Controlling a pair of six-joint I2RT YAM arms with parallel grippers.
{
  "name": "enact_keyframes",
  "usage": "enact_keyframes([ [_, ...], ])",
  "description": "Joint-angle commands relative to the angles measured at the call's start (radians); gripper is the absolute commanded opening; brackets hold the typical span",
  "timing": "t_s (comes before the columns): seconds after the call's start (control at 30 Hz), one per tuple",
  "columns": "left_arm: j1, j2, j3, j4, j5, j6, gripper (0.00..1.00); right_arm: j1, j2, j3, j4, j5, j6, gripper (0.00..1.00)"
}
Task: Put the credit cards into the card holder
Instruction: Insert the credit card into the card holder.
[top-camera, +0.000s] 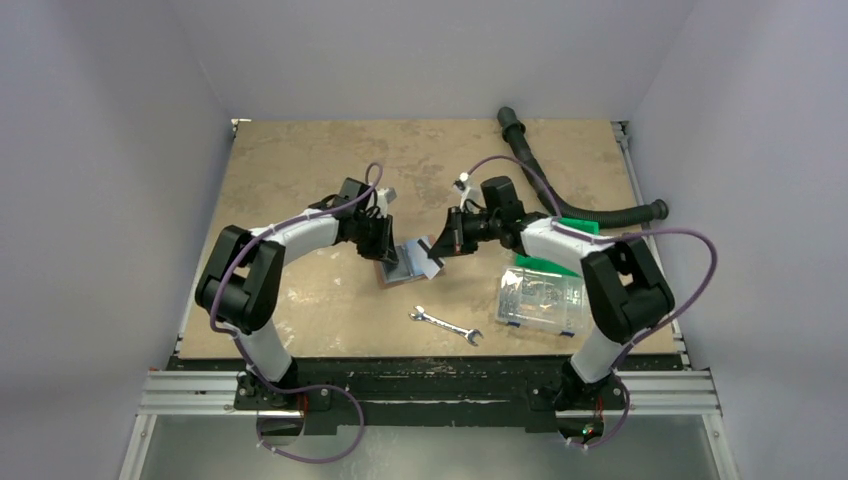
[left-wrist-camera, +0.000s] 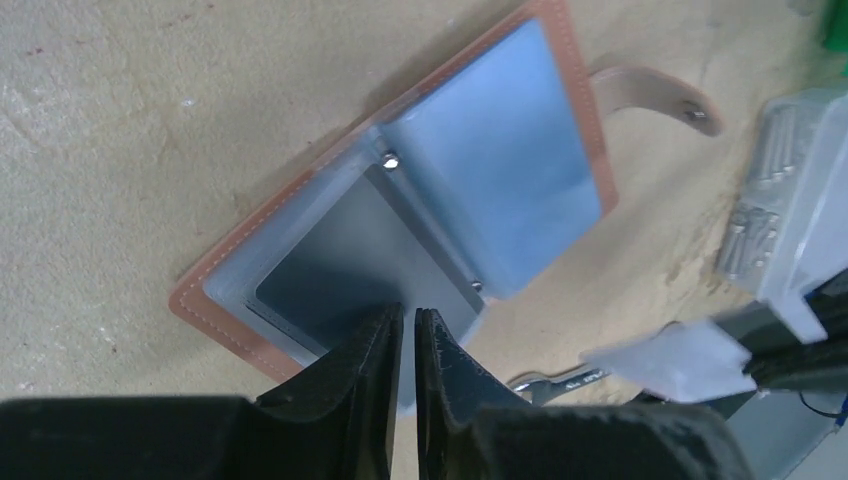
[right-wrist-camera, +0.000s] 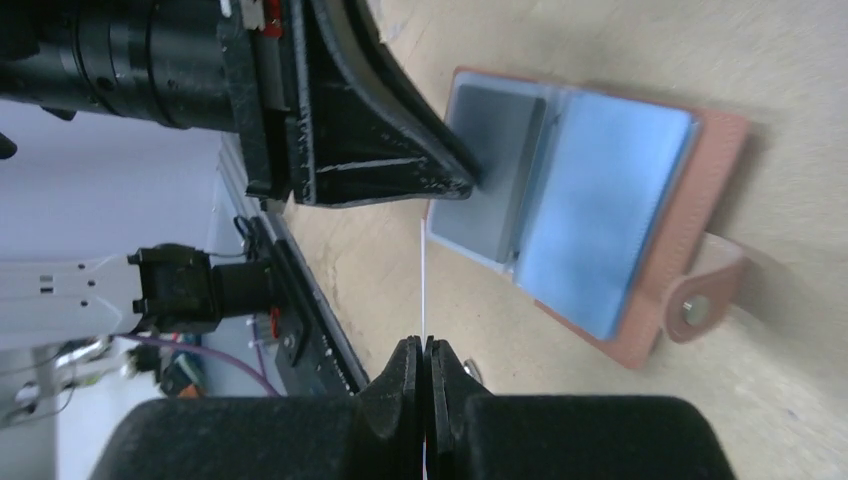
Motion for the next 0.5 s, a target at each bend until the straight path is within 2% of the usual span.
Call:
enact_keyframes([
  [0.0,-0.004,0.054,0.013,-0.010,-0.056,0.020,0.12,0.018,0.079,0.035,0.181,-0.124,0.073,0.00],
  [0.2,-0.004,0.055,0.005,-0.037,-0.138,0.028,0.08,0.019,0.198,0.068,0.222,-0.129,0.076,0.00],
  [0.47,-0.004,0.079,0.007,-0.090,-0.202,0.054,0.01,0.019,0.266,0.112,0.194,-0.130,0.042,0.00],
])
